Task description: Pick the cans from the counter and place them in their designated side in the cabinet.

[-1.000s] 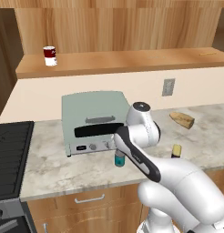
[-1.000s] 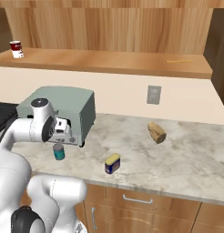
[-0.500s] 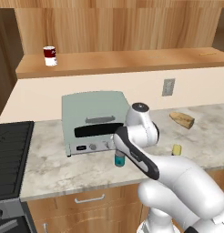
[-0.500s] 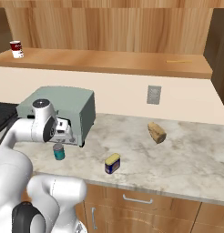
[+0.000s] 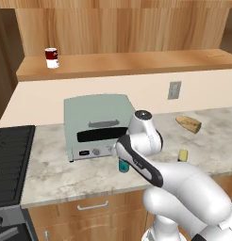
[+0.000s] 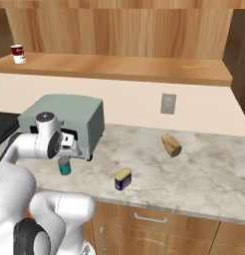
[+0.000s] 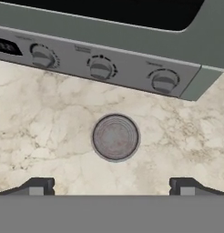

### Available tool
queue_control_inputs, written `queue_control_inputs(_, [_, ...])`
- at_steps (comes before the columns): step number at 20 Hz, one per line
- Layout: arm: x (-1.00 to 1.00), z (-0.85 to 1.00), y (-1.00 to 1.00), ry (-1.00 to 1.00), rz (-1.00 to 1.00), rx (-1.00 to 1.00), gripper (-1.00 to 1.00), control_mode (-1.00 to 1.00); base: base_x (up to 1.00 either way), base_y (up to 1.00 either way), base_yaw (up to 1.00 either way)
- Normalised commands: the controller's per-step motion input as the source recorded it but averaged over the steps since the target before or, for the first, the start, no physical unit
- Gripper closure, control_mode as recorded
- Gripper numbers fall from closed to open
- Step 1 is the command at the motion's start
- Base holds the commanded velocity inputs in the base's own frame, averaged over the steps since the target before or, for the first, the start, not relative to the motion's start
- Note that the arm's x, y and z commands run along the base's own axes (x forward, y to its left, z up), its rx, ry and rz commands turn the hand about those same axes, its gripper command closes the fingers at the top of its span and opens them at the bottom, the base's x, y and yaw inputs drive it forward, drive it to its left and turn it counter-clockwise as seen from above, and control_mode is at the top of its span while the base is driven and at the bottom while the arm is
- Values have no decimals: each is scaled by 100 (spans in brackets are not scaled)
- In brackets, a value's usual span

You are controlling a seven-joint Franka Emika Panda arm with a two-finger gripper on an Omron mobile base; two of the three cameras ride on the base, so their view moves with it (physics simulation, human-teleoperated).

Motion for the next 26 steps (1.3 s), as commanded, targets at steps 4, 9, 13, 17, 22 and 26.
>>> queue_control_inputs(4, [0, -17, 1, 0, 0, 0, -100, -100, 0, 0, 0])
queue_control_inputs(9, [3, -17, 2, 0, 0, 0, -100, -100, 0, 0, 0])
queue_control_inputs(13, [7, -11, 2, 0, 0, 0, -100, -100, 0, 0, 0])
queue_control_inputs(17, [7, -12, 3, 0, 0, 0, -100, -100, 0, 0, 0])
queue_control_inputs(22, [8, -9, 2, 0, 0, 0, -100, -100, 0, 0, 0])
queue_control_inputs(26, [9, -6, 1, 0, 0, 0, -100, -100, 0, 0, 0])
